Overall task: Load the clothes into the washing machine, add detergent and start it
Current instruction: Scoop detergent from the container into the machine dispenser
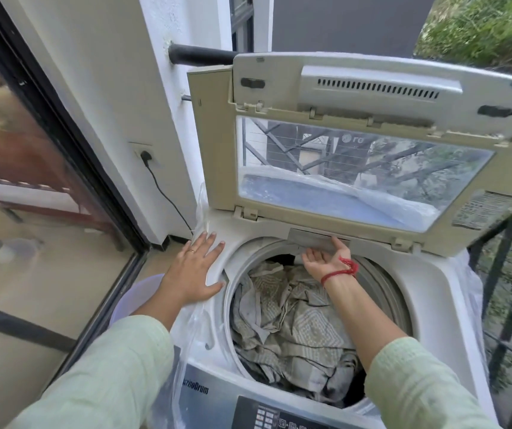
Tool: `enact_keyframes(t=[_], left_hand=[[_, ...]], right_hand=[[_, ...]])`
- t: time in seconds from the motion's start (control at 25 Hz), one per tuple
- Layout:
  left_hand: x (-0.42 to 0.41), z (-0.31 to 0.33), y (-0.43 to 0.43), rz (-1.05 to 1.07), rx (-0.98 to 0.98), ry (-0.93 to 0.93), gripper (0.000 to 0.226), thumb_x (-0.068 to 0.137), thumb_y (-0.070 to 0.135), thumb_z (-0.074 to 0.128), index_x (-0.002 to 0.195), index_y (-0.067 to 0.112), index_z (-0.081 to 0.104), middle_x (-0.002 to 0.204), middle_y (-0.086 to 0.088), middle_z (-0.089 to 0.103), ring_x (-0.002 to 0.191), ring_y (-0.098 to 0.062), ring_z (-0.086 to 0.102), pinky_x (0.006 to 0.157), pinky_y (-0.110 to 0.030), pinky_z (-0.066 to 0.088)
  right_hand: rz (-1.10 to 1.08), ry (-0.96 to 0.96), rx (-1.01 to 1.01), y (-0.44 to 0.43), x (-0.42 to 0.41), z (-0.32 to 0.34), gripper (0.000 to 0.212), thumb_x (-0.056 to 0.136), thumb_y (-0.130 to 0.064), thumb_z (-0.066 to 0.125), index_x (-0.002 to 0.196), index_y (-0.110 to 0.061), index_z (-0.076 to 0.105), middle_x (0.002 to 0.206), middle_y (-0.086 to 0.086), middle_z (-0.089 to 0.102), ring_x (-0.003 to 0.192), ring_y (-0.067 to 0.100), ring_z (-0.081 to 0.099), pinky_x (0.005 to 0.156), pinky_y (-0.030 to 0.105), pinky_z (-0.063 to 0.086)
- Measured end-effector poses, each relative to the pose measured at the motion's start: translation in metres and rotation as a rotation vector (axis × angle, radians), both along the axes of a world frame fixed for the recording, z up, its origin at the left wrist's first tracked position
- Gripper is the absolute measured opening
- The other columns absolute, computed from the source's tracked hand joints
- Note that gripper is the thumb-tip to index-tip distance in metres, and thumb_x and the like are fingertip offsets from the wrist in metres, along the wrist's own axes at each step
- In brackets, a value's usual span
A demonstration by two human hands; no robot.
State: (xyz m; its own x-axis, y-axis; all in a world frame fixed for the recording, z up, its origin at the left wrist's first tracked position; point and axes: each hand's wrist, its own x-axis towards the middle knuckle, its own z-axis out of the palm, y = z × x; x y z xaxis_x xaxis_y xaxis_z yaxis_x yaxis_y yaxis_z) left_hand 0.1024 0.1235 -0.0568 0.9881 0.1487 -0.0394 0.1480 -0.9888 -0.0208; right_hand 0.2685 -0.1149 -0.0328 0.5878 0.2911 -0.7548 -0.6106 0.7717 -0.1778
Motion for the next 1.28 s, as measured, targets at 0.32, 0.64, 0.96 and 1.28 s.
enact_keyframes(t=[0.32,0.64,0.96,1.28], left_hand=[[-0.001,0.008,-0.003,0.003,-0.01,0.006,0.088,0.083,0.062,0.047,0.15,0.026,0.002,0.158,0.0,-0.008,0.145,-0.017,-0.009,0.113,-0.032,-0.005],[-0.003,0.005,-0.005,0.011,-0.033,0.013,0.088,0.083,0.061,0.049,0.15,0.026,0.004,0.158,-0.001,-0.004,0.145,-0.018,-0.006,0.116,-0.037,0.001],[0.0,0.0,-0.002,0.003,-0.024,-0.011,0.089,0.081,0.059,0.054,0.15,0.024,0.01,0.158,-0.003,0.002,0.145,-0.02,-0.001,0.116,-0.039,0.006],[0.0,0.003,-0.002,-0.003,-0.019,-0.023,0.088,0.081,0.059,0.053,0.15,0.024,0.012,0.158,-0.004,0.003,0.146,-0.02,0.0,0.116,-0.039,0.006]], right_hand=[[0.131,-0.041,-0.121,-0.001,-0.008,-0.009,0.067,0.087,-0.032,0.063,0.139,-0.003,0.033,0.144,0.008,0.039,0.134,0.018,0.038,0.111,0.031,0.03],[0.292,-0.107,-0.223,-0.014,-0.019,-0.016,0.069,0.088,-0.035,0.06,0.141,-0.003,0.03,0.144,0.007,0.041,0.129,0.018,0.044,0.109,0.032,0.03],[0.33,-0.131,-0.237,-0.031,-0.037,-0.017,0.056,0.093,-0.02,0.055,0.14,0.0,0.03,0.144,0.014,0.04,0.131,0.023,0.042,0.114,0.036,0.026],[0.367,-0.164,-0.291,-0.027,-0.037,-0.017,0.052,0.093,-0.023,0.054,0.138,-0.004,0.035,0.145,0.012,0.039,0.131,0.022,0.044,0.113,0.035,0.029]])
